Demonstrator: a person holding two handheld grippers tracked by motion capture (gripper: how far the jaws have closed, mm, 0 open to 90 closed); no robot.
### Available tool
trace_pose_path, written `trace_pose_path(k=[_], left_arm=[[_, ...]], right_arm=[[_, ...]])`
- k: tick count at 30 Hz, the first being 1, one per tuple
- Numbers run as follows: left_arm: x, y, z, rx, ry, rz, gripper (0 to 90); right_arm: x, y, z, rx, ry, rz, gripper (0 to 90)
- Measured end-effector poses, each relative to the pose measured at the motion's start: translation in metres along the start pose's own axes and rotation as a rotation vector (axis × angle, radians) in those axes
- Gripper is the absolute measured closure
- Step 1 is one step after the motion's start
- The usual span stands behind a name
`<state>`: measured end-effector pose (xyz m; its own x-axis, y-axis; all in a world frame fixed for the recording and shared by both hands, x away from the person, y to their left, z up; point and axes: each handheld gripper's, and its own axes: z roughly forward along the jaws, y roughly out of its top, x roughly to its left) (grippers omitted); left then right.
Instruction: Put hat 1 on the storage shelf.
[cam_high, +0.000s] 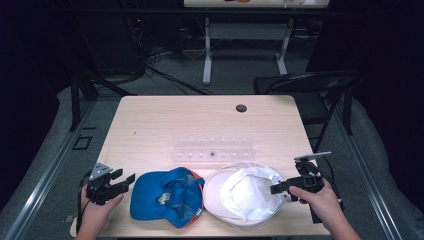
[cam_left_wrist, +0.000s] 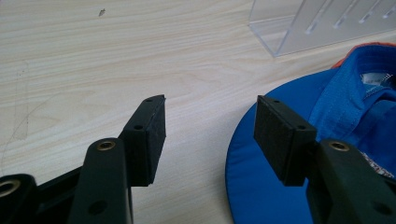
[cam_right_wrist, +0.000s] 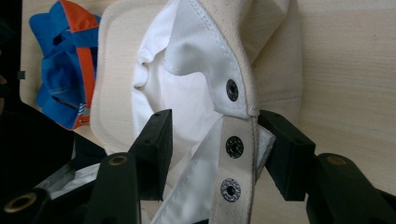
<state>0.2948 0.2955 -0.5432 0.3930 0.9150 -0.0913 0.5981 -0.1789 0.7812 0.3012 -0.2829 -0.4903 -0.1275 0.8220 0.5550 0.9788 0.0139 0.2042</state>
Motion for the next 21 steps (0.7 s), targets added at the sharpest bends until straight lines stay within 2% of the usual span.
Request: trace_pose_path(k=[1, 2, 6, 7, 9, 12, 13, 15, 18, 19, 20, 21], left_arm=[[0.0, 0.0, 0.0, 0.0, 0.0, -0.001, 44.2], [0.0, 0.0, 0.0, 0.001, 0.001, -0.001, 44.2], [0.001, 0.0, 0.0, 0.004, 0.001, -0.005, 44.2], [0.001, 0.0, 0.0, 0.004, 0.002, -0.004, 44.3], [0.001, 0.0, 0.0, 0.006, 0.001, 0.0, 44.2], [0.0, 0.0, 0.0, 0.001, 0.002, -0.002, 44.2], [0.0, 0.0, 0.0, 0.001, 0.002, -0.002, 44.2], [0.0, 0.0, 0.001, 0.001, 0.003, -0.001, 44.2], [0.001, 0.0, 0.0, 0.006, 0.003, 0.001, 44.2], [0.001, 0.0, 0.0, 0.005, 0.003, 0.001, 44.2], [0.001, 0.0, 0.0, 0.003, 0.005, -0.002, 44.2], [0.001, 0.0, 0.0, 0.003, 0.005, -0.002, 44.2]], right_arm=[[0.002, 0.002, -0.002, 0.001, 0.012, 0.021, 49.8], [0.003, 0.003, -0.004, 0.016, 0.02, 0.016, 51.1], [0.006, 0.006, -0.006, 0.008, 0.029, 0.036, 56.8], [0.009, 0.008, -0.006, 0.008, 0.01, 0.059, 62.9], [0.009, 0.01, -0.007, 0.02, 0.006, 0.032, 66.1], [0.014, 0.012, -0.006, 0.019, -0.029, 0.042, 74.5], [0.014, 0.012, -0.006, 0.019, -0.029, 0.042, 74.5], [0.015, 0.013, -0.005, 0.039, -0.047, 0.023, 77.6], [0.02, 0.015, -0.002, 0.058, -0.105, -0.003, 80.0], [0.02, 0.015, -0.002, 0.058, -0.105, -0.003, 80.0], [0.022, 0.017, -0.002, 0.1, -0.149, -0.046, 80.5], [0.022, 0.017, -0.002, 0.1, -0.149, -0.046, 80.5]])
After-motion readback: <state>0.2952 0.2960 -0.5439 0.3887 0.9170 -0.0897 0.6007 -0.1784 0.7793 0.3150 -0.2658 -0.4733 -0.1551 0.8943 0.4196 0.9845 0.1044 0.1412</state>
